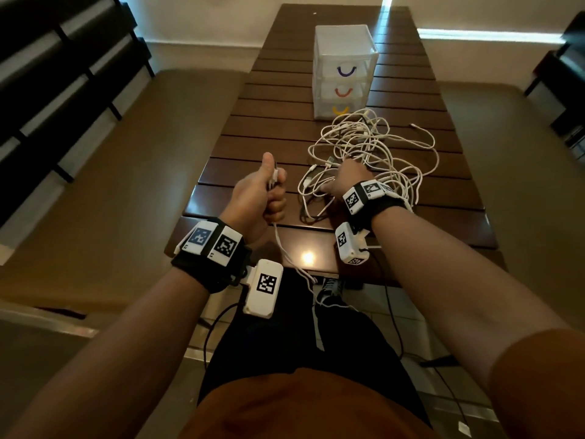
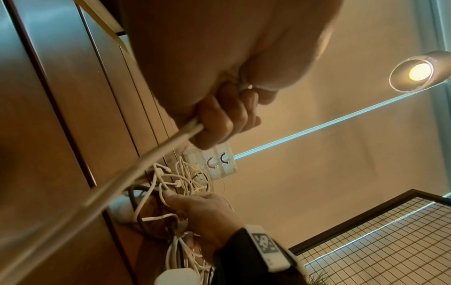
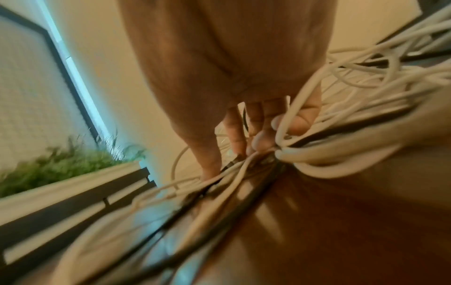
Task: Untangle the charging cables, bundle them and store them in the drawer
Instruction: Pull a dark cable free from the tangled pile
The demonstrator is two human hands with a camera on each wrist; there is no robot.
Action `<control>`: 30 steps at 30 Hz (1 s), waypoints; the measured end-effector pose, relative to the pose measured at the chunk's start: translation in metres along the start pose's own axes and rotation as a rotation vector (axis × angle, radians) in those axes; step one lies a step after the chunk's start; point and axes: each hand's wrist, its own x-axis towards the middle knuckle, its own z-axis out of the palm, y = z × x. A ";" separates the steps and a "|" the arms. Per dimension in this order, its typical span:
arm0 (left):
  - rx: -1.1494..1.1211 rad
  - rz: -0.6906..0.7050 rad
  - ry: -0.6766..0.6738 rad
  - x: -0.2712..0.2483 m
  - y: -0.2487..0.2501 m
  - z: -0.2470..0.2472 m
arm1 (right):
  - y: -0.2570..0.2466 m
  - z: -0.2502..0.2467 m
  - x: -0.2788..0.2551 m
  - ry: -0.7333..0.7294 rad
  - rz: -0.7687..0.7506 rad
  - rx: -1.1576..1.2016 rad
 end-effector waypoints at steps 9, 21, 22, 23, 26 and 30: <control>0.269 0.220 0.066 0.001 0.008 0.019 | -0.002 -0.046 -0.039 0.004 -0.486 0.648; 0.381 0.227 -0.091 -0.001 0.015 0.049 | 0.006 -0.065 -0.084 -0.213 -0.510 0.919; 0.342 0.226 -0.078 -0.002 0.016 0.048 | 0.006 -0.060 -0.085 -0.298 -0.476 0.880; 0.298 0.223 -0.057 -0.001 0.018 0.046 | 0.006 -0.053 -0.086 -0.365 -0.468 0.802; 0.226 0.229 0.052 0.003 0.025 0.038 | 0.008 -0.035 -0.086 -0.375 -0.578 0.464; 0.122 0.252 0.198 0.004 0.035 0.032 | 0.017 -0.035 -0.081 -0.381 -0.557 0.416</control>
